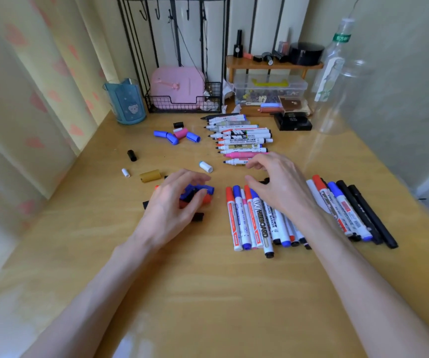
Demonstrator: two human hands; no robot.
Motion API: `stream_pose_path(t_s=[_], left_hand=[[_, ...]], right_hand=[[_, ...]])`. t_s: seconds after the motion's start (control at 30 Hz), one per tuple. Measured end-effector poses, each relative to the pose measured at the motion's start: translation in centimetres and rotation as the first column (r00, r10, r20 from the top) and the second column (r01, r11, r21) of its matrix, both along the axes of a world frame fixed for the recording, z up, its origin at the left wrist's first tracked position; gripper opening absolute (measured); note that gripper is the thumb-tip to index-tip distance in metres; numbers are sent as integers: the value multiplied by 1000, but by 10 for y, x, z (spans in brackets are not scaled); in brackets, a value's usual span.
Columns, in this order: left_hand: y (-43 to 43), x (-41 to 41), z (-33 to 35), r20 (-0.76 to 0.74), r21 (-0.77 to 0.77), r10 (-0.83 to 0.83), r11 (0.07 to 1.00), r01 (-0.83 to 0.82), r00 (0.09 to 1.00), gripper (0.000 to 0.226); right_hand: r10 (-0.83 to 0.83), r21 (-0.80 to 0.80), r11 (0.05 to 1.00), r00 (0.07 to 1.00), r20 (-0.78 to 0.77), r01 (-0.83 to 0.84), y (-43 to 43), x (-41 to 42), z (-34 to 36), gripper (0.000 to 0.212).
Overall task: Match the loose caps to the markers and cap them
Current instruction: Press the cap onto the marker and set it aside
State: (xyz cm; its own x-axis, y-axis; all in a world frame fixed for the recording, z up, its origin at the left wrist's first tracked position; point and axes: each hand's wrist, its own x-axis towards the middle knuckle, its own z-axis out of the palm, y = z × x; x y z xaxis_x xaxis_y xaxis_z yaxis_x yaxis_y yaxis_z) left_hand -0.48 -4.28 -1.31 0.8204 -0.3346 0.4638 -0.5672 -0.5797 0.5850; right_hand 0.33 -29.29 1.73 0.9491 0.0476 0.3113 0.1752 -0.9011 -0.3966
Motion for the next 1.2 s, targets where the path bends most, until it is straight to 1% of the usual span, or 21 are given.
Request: stream_pose_path(t_s=[0.1,0.2,0.3,0.47,0.63,0.7,0.77,0.87,0.97,1.03,1.2], left_hand=[[18,8,-2,3,-49,59,997,-59,998,20],[30,14,-3,14,-56,116,992,-115,993,21],[36,18,-5,25,-51,138,989,-136,990,22],[43,24,-8,33,-19,204,979,-204,978,23],[48,26,-5,5,-76,258,963,-257,966,19],[40,22,-6,12,-27,254,967,-254,967,22],[33,21,-10,49,82,249,964,-252,967,29],[26,22,-15,96,185,265,942,-279,959,26],[24,23,-14,88,200,287,933,-299,954,26],[23,23,-14,62,191,292,935,-299,954,20],[25,24,-17,-2,193,309,933,-303,951,20]], right_hand=[[-30,-83,996,998,-62,25,1,22,3,31],[-46,-131,991,993,-105,32,2,43,4,32],[-66,-150,988,989,-132,46,2,56,0,29],[-76,-134,989,994,-82,64,3,63,-2,28],[-116,-181,980,979,-167,85,4,69,-4,30],[-95,-165,984,986,-139,71,6,67,-3,27],[-55,-129,991,997,-52,48,9,61,-1,24],[15,-95,995,998,54,-10,14,43,4,20],[106,-107,990,990,89,-96,14,20,6,17],[154,-125,982,984,91,-142,12,7,3,17],[186,-103,979,978,100,-175,10,-15,-5,18]])
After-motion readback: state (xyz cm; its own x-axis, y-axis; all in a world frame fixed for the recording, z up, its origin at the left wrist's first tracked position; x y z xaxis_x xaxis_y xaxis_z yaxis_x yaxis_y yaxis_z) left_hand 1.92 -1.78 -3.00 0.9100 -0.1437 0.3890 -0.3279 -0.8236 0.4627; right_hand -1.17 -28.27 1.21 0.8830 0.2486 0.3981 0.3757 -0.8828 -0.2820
